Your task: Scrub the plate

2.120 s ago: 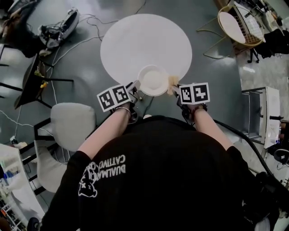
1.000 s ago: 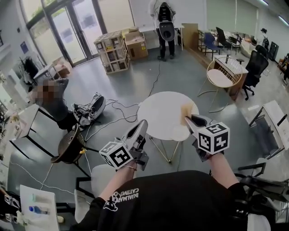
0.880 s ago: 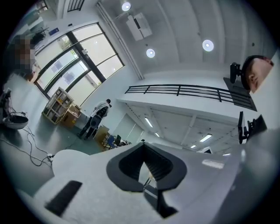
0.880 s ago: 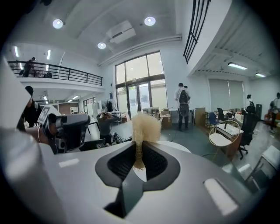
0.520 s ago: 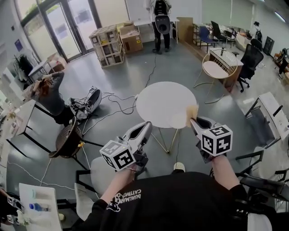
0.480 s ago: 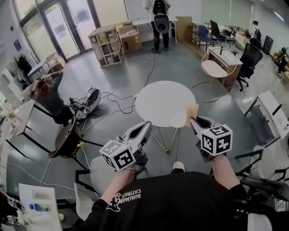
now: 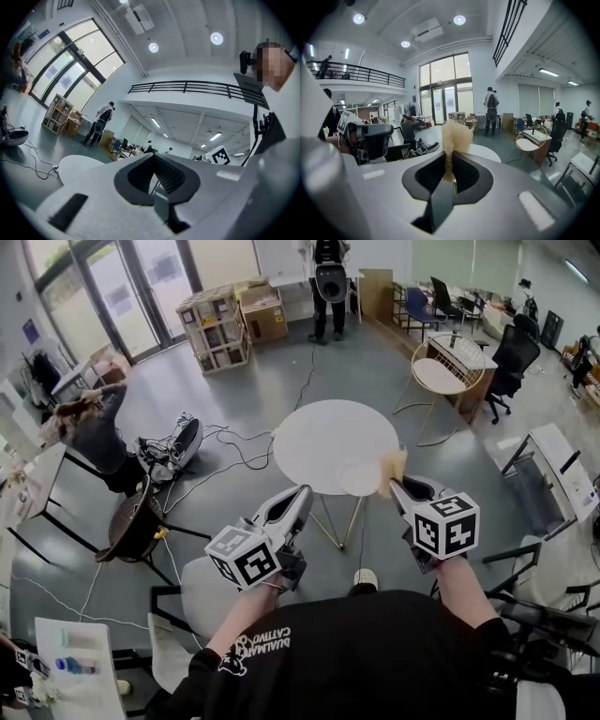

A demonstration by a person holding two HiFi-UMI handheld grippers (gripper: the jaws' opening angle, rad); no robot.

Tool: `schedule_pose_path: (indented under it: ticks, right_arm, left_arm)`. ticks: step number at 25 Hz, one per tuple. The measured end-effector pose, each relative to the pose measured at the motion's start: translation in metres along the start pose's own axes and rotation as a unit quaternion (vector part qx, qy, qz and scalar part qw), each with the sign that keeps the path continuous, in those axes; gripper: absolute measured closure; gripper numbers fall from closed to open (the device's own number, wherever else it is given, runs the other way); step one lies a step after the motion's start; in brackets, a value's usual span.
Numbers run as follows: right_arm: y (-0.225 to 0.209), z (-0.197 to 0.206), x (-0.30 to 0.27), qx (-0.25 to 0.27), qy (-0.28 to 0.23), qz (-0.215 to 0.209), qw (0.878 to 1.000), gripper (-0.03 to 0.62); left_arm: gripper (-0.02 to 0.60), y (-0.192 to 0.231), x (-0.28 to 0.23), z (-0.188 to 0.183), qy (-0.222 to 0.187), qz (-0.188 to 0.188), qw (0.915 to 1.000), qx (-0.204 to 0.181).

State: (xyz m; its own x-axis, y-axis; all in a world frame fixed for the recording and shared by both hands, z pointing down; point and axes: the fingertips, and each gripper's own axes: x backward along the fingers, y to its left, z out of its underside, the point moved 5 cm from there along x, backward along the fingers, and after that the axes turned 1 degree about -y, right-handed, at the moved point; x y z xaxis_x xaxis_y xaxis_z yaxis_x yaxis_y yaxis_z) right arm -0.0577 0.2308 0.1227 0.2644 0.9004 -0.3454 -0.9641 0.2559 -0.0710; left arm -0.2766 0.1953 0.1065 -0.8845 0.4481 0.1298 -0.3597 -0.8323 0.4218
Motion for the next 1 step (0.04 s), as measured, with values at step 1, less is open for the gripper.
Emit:
schedule_pose_path:
  ticks: [1]
  right_arm:
    - [0.0046, 0.0004, -0.0003, 0.000, 0.000, -0.001, 1.000, 0.543]
  left_arm:
    - [0.583, 0.0013, 0.0050, -0.0001, 0.000, -0.002, 1.0000, 0.001]
